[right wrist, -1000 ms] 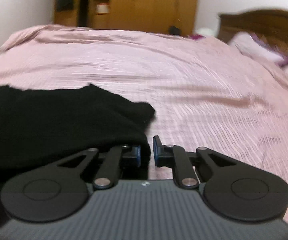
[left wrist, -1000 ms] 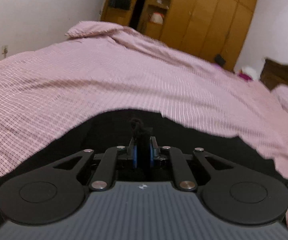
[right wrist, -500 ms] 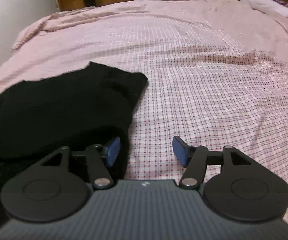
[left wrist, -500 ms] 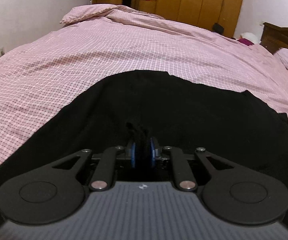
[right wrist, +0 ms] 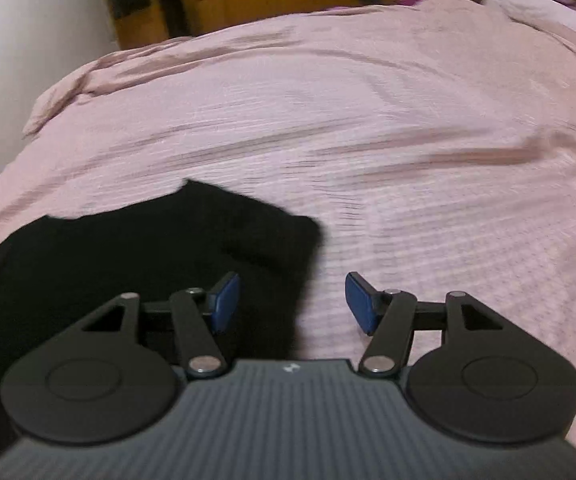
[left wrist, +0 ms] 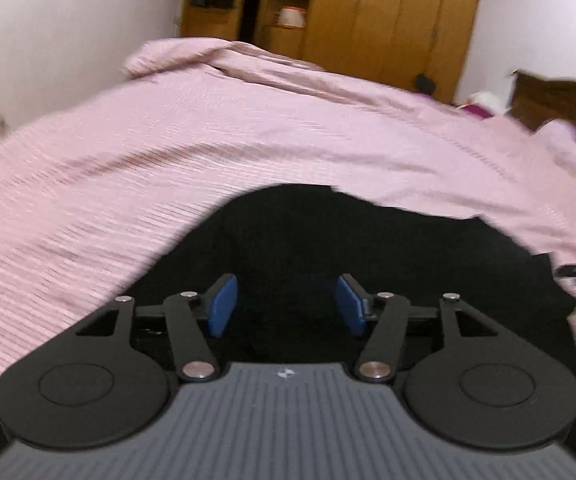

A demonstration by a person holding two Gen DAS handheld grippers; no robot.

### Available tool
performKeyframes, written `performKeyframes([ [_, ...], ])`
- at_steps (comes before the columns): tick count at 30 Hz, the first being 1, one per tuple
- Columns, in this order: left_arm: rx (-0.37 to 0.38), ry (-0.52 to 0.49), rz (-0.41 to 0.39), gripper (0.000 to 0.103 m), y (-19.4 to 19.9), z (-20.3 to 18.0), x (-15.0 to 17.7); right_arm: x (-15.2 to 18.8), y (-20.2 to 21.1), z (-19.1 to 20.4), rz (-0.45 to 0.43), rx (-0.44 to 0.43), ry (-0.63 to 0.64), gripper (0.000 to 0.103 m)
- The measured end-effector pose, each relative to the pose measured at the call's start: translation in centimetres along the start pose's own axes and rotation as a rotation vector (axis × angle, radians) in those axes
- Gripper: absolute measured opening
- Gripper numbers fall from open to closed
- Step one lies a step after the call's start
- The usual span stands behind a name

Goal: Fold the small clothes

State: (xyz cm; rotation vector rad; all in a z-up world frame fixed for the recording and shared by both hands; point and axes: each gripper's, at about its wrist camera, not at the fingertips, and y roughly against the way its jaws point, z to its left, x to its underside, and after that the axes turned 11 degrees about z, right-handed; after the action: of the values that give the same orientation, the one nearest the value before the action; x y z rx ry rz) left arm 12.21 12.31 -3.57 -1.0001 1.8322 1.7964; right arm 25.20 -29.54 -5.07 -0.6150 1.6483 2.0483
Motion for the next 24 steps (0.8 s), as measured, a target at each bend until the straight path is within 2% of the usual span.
performKeyframes([
  [3,-0.177,-0.047,-0.002,0.063,-1.6,1.9,-0.6,-0.2,-1.3,1.5,0.021,0.049,0.046,0.06],
  [5,-0.207,-0.066,0.058,0.065,-2.9,3.9,-1.0,-0.2,-2.0,1.7,0.041,0.071,0.045,0.06],
  [9,-0.198,-0.082,0.18,0.074,-5.0,7.3,-1.2,0.2,-2.7,1.3,0.065,0.078,0.02,0.06],
  [10,-0.185,-0.08,0.209,0.081,-5.5,8.0,-1.1,0.3,-2.8,1.3,0.069,0.079,0.017,0.06],
  [12,-0.108,-0.041,0.263,0.083,-6.5,9.4,-0.9,0.5,-2.9,1.3,0.072,0.084,0.017,0.06],
  [13,-0.066,-0.012,0.265,0.083,-6.6,9.9,-0.5,0.6,-3.0,1.3,0.072,0.087,0.016,0.06],
  [15,-0.051,0.0,0.251,0.075,-6.5,9.9,-0.3,0.5,-3.1,1.5,0.073,0.094,0.016,0.06],
  [16,-0.038,-0.005,0.241,0.05,-6.2,9.7,-0.2,0.5,-3.2,1.6,0.072,0.097,0.015,0.06],
  [17,-0.035,-0.009,0.231,0.018,-5.9,9.4,-0.1,0.6,-3.2,1.6,0.071,0.099,0.015,0.06],
  [18,-0.056,-0.004,0.225,0.008,-5.6,9.1,-0.2,0.6,-3.3,1.6,0.069,0.1,0.015,0.06],
  [21,-0.102,0.008,0.187,0.005,-4.5,8.8,-0.4,0.6,-3.4,1.7,0.064,0.103,0.01,0.06],
  [22,-0.147,-0.013,0.16,0.005,-4.1,8.5,-0.6,0.6,-3.4,1.7,0.063,0.104,0.008,0.06],
  [24,-0.293,-0.089,0.091,0.003,-3.7,7.8,-1.2,0.6,-3.4,1.7,0.06,0.105,0.008,0.06],
])
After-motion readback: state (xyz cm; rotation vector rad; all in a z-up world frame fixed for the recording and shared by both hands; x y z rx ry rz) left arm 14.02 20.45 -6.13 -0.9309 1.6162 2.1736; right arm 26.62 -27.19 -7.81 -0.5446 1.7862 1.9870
